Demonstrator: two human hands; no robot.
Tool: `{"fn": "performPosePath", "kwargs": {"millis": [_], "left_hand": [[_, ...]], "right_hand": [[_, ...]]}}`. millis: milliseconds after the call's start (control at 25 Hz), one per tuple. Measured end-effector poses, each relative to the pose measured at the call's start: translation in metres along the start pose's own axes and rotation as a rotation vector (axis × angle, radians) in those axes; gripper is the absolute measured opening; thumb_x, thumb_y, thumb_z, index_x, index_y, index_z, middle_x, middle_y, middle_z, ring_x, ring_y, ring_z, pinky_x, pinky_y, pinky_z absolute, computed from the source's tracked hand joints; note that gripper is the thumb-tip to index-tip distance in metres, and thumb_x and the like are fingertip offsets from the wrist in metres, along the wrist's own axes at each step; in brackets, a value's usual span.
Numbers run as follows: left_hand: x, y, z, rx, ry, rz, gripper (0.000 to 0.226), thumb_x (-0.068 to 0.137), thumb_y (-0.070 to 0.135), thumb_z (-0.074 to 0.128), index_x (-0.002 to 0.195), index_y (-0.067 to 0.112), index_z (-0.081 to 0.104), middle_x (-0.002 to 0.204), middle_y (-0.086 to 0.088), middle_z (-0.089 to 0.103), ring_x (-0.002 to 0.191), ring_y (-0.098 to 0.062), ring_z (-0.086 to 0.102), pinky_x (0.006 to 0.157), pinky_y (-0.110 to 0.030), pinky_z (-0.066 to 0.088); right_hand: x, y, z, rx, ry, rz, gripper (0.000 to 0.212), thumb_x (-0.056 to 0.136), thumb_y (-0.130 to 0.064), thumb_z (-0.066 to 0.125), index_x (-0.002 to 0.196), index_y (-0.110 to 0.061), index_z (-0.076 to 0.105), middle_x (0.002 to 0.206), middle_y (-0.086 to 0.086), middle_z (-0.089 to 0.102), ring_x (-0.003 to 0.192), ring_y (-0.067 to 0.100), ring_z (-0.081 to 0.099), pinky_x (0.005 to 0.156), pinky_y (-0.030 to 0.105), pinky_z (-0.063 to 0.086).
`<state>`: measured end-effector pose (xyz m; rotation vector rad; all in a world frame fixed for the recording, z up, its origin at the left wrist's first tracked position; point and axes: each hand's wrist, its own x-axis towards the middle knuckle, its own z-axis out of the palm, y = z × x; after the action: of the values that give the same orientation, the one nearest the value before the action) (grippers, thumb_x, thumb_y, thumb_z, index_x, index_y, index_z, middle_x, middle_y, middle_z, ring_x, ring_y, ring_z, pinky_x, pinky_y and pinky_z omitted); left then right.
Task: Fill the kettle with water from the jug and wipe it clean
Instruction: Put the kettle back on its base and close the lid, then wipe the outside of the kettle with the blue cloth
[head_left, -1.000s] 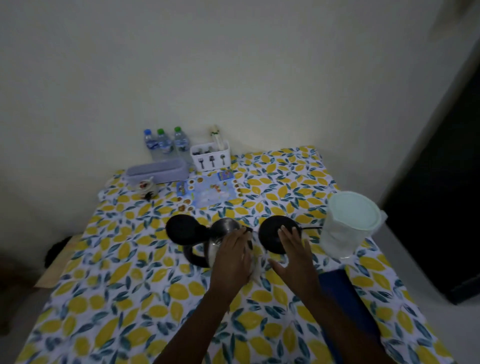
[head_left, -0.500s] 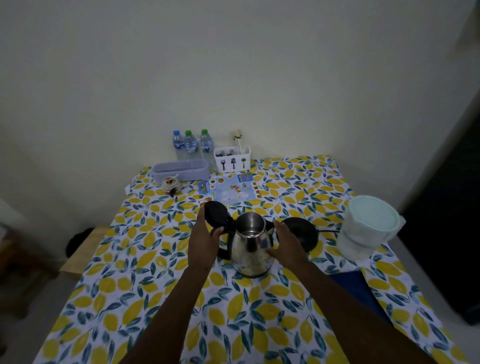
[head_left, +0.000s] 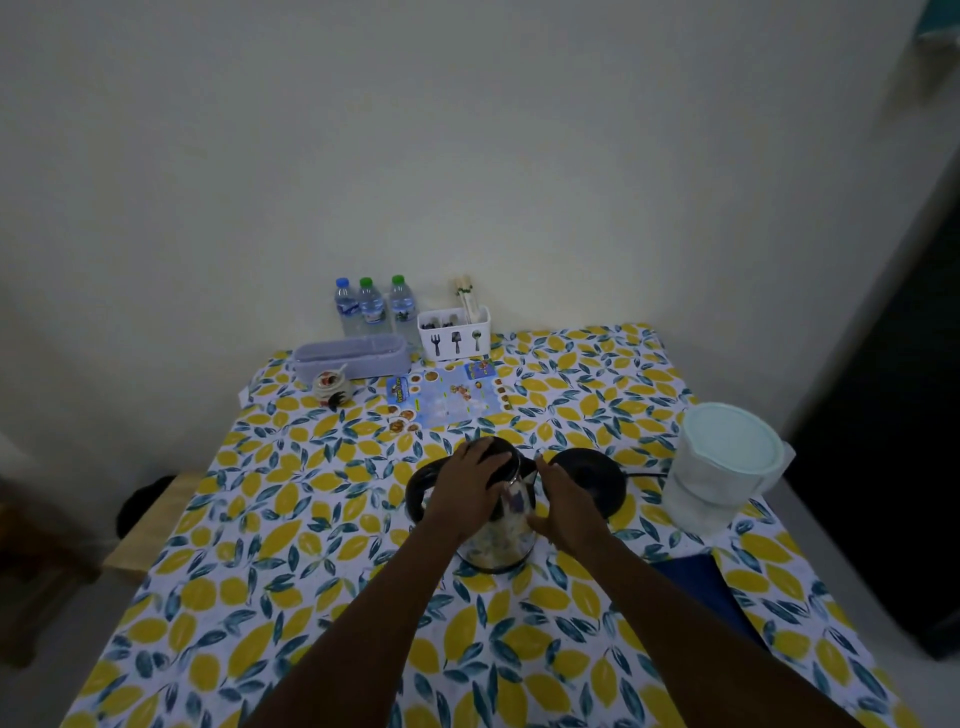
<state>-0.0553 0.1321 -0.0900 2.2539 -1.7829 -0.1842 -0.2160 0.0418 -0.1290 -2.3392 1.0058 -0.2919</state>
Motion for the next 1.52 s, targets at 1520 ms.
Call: {"fn": "performPosePath", "kwargs": {"millis": [1520], "left_hand": [[-0.008,0.142,0.198,-0.203,-0.371,0.175,0.048,0.100,0.027,0.041,0.145,0.012,0.036,0.156,-0.006,0.032,0.147,-0.022,0.021,0.120,-0.032,0.018]], "right_hand": [[-0.133,0.207,0.013,-0.357,-0.108,0.363,0.051,0.073,-0.031,0.077,0.122,-0.031,0.062,0.130,0.009,0.062,0.112,0.041,0.057,0.076,0.054,0.052]]}}
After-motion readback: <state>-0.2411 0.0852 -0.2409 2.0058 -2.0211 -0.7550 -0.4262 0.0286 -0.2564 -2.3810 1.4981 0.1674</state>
